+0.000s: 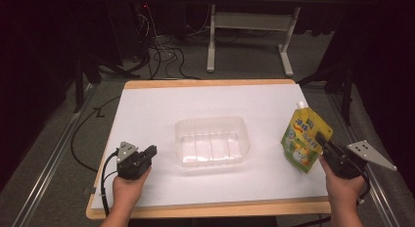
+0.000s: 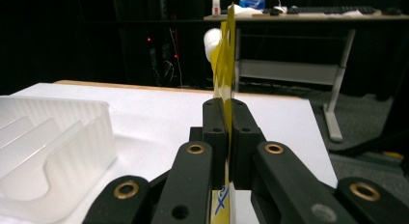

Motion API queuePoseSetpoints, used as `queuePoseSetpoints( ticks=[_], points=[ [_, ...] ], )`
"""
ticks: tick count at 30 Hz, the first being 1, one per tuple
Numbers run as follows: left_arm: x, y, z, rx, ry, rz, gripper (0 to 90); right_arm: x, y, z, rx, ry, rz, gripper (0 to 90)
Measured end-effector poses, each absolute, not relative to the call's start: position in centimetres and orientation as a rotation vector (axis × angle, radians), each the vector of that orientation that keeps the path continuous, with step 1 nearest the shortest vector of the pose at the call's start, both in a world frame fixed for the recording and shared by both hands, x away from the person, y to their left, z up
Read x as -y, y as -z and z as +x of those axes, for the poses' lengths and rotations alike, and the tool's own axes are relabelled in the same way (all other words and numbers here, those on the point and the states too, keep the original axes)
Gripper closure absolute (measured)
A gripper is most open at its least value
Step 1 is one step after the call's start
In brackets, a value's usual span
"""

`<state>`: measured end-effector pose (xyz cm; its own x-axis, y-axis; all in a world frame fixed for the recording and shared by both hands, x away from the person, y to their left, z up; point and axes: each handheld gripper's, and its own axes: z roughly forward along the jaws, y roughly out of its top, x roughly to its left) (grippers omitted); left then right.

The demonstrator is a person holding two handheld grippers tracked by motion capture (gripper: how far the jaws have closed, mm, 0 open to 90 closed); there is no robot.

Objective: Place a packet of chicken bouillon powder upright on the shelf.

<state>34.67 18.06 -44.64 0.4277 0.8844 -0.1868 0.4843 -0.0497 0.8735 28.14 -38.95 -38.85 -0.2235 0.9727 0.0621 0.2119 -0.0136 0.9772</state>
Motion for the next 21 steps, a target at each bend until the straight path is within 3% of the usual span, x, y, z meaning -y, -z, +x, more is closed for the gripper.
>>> queuePoseSetpoints(
  ticks=[7,11,15,21],
  points=[
    [-14.1,45.3,37.6,-1.226,-0.545,1.803,90.0,39.6,39.8,26.9,-1.53,-1.286,1.316,85.3],
    [-12.4,45.6,38.9,-1.232,-0.535,1.822,90.0,39.5,40.2,27.1,-1.557,-1.283,1.323,79.1],
    [-11.3,45.8,39.8,-1.242,-0.52,1.817,90.0,39.3,40.8,27.7,-1.59,-1.269,1.365,65.5],
    [-10.4,45.8,39.9,-1.237,-0.516,1.822,90.0,39.2,41.6,28.4,-1.635,-1.254,1.381,62.4]
  ],
)
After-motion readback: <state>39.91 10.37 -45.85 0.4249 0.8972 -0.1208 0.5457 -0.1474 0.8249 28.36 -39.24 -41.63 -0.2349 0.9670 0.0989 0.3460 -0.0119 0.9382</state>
